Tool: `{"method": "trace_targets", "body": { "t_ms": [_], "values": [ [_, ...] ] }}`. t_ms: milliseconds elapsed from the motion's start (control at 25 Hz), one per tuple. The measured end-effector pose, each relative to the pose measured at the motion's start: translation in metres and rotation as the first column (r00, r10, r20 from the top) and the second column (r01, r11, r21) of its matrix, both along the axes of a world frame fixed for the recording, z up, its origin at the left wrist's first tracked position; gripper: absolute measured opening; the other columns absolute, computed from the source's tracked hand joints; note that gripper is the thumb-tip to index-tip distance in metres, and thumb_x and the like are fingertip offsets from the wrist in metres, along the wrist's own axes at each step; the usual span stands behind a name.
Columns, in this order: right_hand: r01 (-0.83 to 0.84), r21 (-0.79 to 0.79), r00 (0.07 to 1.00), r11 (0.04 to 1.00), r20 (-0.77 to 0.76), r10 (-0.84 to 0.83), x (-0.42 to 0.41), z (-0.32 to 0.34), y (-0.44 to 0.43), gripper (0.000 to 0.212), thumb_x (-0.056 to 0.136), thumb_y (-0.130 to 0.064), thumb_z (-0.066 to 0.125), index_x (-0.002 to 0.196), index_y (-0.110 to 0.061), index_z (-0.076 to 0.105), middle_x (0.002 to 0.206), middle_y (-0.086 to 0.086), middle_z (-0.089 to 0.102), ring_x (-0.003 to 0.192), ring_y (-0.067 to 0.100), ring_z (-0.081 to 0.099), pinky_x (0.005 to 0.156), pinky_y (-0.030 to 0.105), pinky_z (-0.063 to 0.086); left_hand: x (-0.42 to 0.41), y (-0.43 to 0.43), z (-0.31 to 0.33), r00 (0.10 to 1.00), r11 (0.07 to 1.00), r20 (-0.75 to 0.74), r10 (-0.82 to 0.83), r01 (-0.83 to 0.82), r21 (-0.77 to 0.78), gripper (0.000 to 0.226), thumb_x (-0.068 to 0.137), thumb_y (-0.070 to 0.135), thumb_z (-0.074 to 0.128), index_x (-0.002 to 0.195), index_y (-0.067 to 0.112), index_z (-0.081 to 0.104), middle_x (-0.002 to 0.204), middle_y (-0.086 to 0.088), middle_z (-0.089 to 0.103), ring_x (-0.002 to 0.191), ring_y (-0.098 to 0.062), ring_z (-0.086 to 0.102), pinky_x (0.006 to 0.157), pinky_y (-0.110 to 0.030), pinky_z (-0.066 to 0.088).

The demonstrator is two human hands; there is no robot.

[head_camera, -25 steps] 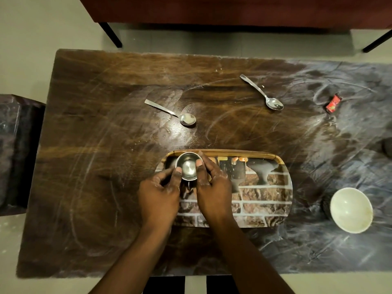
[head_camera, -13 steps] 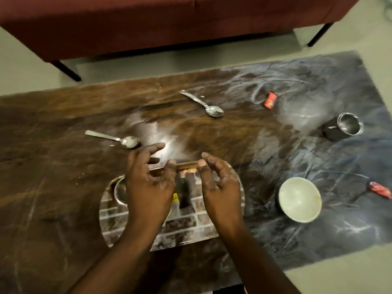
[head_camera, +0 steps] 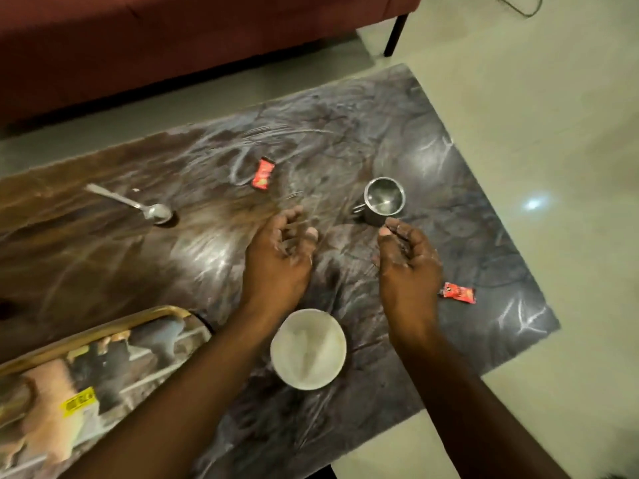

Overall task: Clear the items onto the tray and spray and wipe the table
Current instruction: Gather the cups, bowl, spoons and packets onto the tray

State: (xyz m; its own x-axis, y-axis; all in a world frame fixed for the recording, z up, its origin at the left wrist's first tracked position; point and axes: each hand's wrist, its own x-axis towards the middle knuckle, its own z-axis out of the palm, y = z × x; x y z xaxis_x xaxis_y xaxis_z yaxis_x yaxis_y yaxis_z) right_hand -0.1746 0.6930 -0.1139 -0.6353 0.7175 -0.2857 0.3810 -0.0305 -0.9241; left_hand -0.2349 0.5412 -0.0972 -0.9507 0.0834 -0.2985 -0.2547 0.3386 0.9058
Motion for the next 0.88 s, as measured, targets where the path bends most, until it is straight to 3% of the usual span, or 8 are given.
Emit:
{"method": "trace_targets", "body": {
  "t_ms": [80,160,280,440,560,720,800,880],
  "values": [
    [-0.009,-0.07,0.998,0.998,0.068,0.014,-0.008,-0.015,0.026,0.04,0.099,-0.037,0.068,0.136,-0.022,0.066,0.126,-0.001,0.075,0.118,0.018,0.072,0.106,0.05,0.057,-0.015,0.036,-0.008,0.995,0.995,-0.013,-0.1,0.099,-0.022,0.047,0.107,0.024,0.063,0.153,0.016,0.057,0.144,0.001,0.065,0.127,-0.013,0.065,0.108,-0.031,0.055],
    [-0.019,-0.138,0.994,0.99,0.1,0.033,-0.018,-0.029,0.041,0.053,0.095,-0.044,0.066,0.144,-0.025,0.06,0.135,0.003,0.071,0.124,0.02,0.07,0.107,0.051,0.057,-0.035,0.069,-0.016,0.981,0.98,0.012,-0.193,0.194,-0.05,0.051,0.11,0.028,0.057,0.159,0.017,0.049,0.161,-0.004,0.055,0.143,-0.017,0.055,0.118,-0.036,0.046],
    [-0.038,-0.199,0.995,0.979,0.08,0.055,-0.032,-0.041,0.05,0.054,0.095,-0.042,0.066,0.145,-0.023,0.062,0.136,0.002,0.072,0.128,0.021,0.068,0.11,0.051,0.055,-0.061,0.101,-0.024,0.958,0.971,0.162,-0.237,0.237,0.019,0.048,0.113,0.024,0.051,0.161,0.016,0.048,0.161,-0.004,0.055,0.141,-0.012,0.054,0.116,-0.027,0.042],
    [-0.084,-0.21,0.989,0.974,0.099,0.106,-0.041,-0.049,0.048,0.047,0.101,-0.043,0.062,0.144,-0.025,0.064,0.136,-0.002,0.073,0.13,0.019,0.066,0.113,0.051,0.052,-0.067,0.104,-0.035,0.948,0.971,0.211,-0.238,0.233,0.049,0.042,0.112,0.013,0.05,0.153,0.009,0.058,0.152,-0.008,0.065,0.14,-0.018,0.06,0.121,-0.033,0.045],
    [-0.128,-0.169,0.986,0.977,0.088,0.144,-0.04,-0.041,0.029,0.042,0.103,-0.044,0.056,0.14,-0.027,0.067,0.133,-0.004,0.074,0.128,0.019,0.067,0.112,0.052,0.052,-0.054,0.085,-0.032,0.979,0.994,0.179,-0.1,0.091,0.053,0.035,0.109,0.008,0.055,0.141,0.006,0.069,0.138,-0.009,0.075,0.128,-0.018,0.07,0.113,-0.03,0.053],
    [-0.27,-0.074,0.961,0.96,0.04,0.274,-0.045,-0.007,-0.03,0.046,0.099,-0.047,0.051,0.138,-0.03,0.067,0.132,-0.005,0.074,0.126,0.017,0.068,0.11,0.051,0.053,-0.022,0.025,-0.008,0.957,0.945,0.177,0.229,-0.262,0.194,0.029,0.106,0.009,0.063,0.132,0.004,0.074,0.122,-0.012,0.081,0.116,-0.025,0.077,0.107,-0.049,0.059],
    [-0.353,-0.039,0.935,0.935,-0.014,0.353,-0.036,0.008,-0.075,0.032,0.102,-0.042,0.055,0.13,-0.037,0.07,0.121,-0.015,0.077,0.116,0.003,0.07,0.105,0.037,0.056,0.007,-0.028,0.006,0.912,0.881,0.162,0.376,-0.406,0.242,0.032,0.105,0.015,0.067,0.136,0.007,0.073,0.128,-0.01,0.079,0.122,-0.025,0.075,0.111,-0.052,0.056],
    [-0.469,-0.025,0.883,0.883,-0.015,0.468,-0.022,0.018,-0.126,0.027,0.101,-0.042,0.06,0.125,-0.038,0.072,0.111,-0.029,0.075,0.105,-0.011,0.069,0.092,0.011,0.053,0.041,-0.085,0.016,0.86,0.832,0.13,0.493,-0.51,0.219,0.035,0.103,0.021,0.071,0.136,0.009,0.074,0.129,-0.006,0.079,0.125,-0.024,0.074,0.112,-0.054,0.055]
  ]
}}
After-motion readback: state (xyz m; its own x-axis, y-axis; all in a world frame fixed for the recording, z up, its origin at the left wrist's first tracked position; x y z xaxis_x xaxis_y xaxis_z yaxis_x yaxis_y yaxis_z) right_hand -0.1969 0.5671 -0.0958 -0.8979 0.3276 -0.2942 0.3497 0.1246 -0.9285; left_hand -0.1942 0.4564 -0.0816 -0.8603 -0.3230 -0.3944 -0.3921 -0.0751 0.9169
